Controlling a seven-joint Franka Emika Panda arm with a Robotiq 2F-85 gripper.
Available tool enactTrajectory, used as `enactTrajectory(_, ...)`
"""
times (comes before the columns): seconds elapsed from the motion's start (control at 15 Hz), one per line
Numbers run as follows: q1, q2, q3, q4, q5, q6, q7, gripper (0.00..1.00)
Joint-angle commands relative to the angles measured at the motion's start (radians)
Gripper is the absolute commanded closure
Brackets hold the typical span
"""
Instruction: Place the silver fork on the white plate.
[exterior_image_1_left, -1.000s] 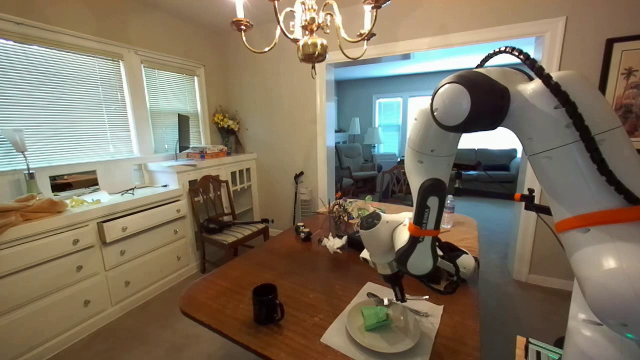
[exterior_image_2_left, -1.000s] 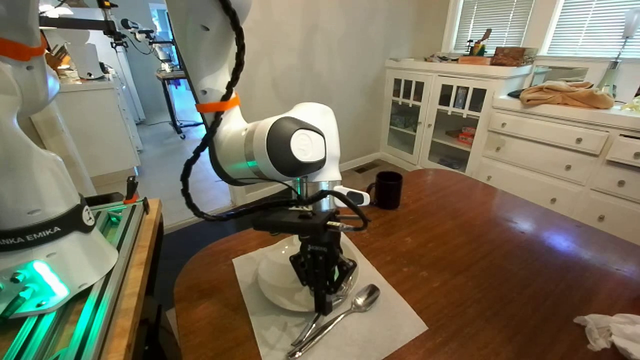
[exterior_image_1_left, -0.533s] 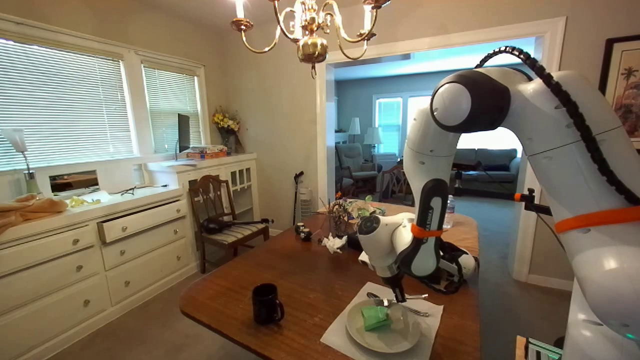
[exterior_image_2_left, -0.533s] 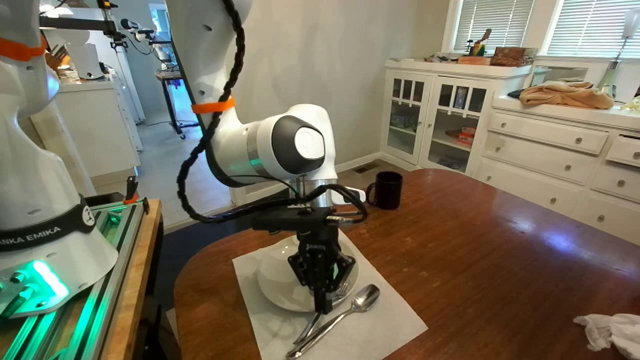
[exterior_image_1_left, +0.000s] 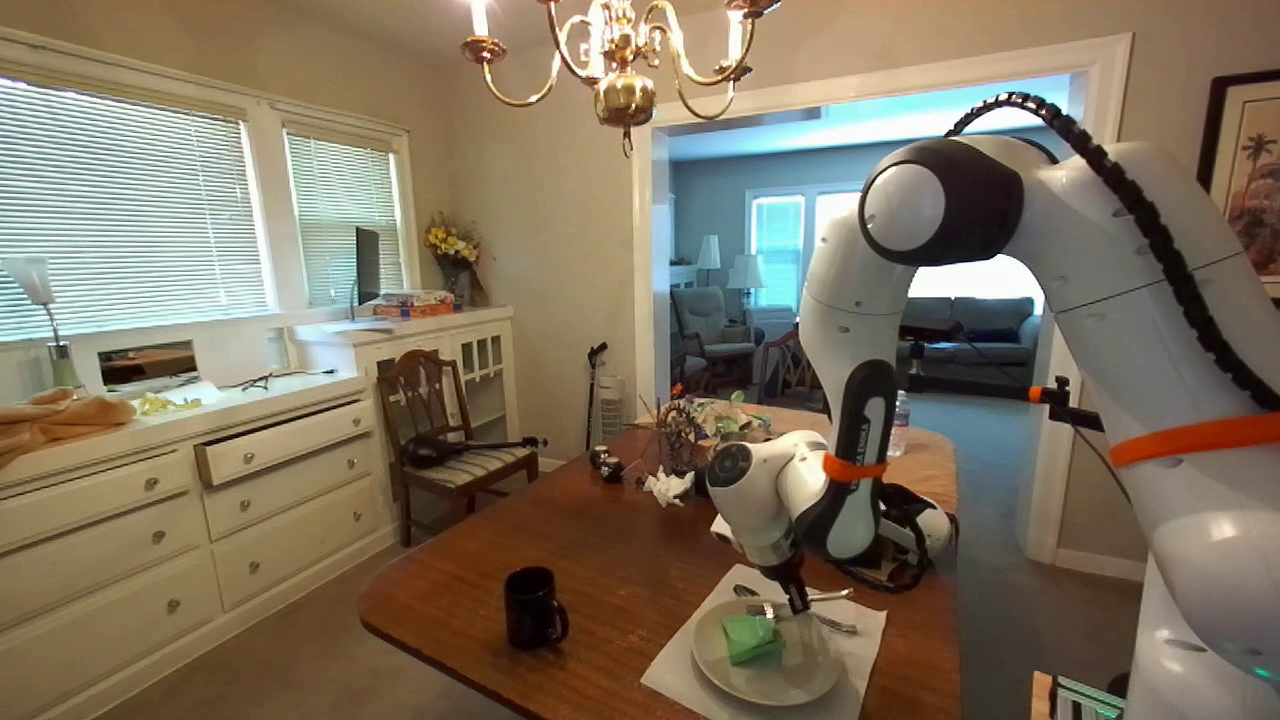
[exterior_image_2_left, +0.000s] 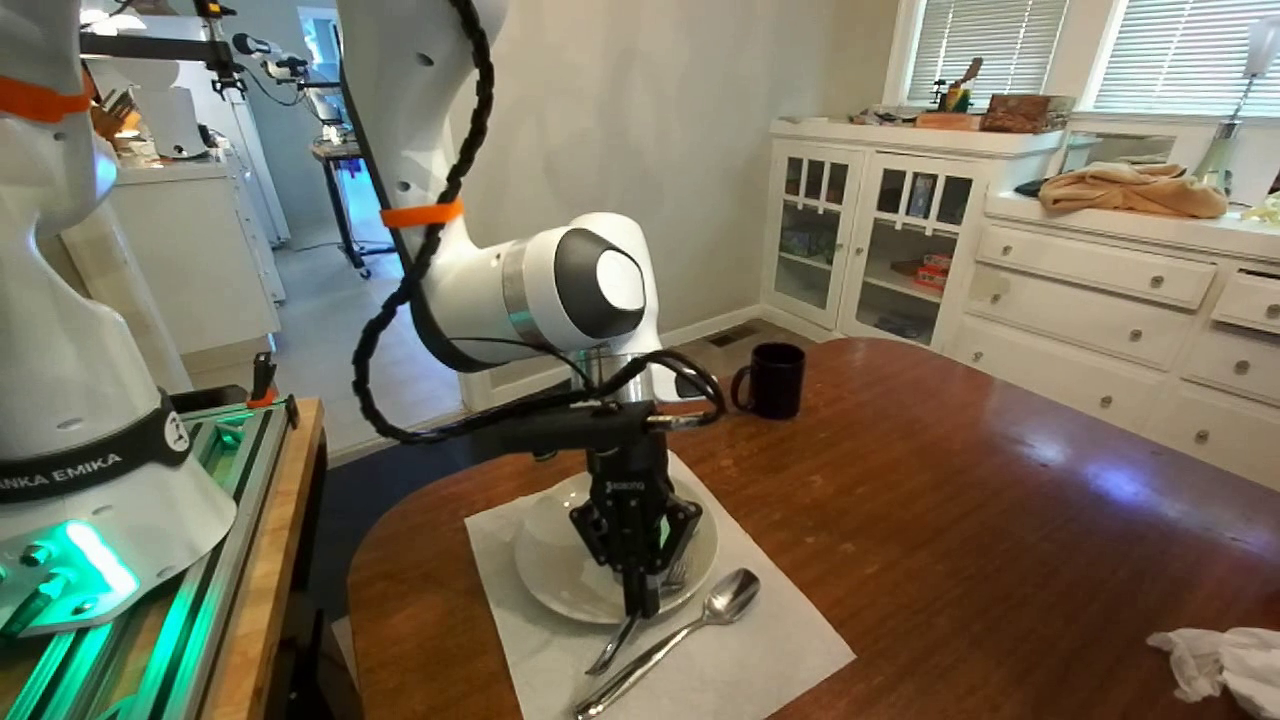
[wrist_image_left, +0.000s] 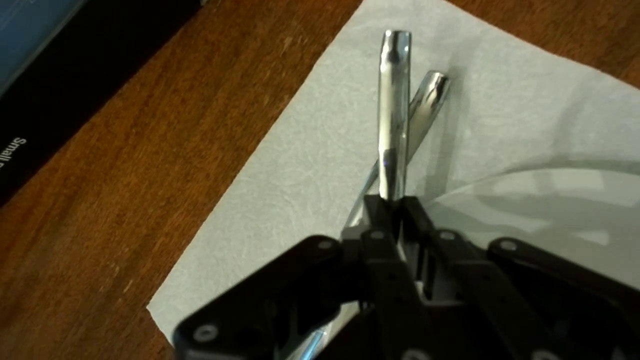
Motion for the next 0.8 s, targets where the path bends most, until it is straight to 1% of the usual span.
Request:
enactTrajectory(0.0, 0.007, 0.014, 0.024, 0.000, -0.048, -0.044, 0.053, 0.97)
enactTrajectory(0.33, 0.000, 0.034, 0.048, 0.004, -0.042, -0.063, 0.052, 0.97)
enactTrajectory(0.6, -0.009, 0.036, 0.048, 0.007, -0.034, -0.057, 0.051, 0.97)
enactTrajectory(0.67, -0.009, 0.034, 0.048, 0.008, -0.032, -0.056, 0.056, 0.91)
enactTrajectory(0.73, -0.010, 0.032, 0.047, 0.008, -0.033, -0.056, 0.058, 0.62)
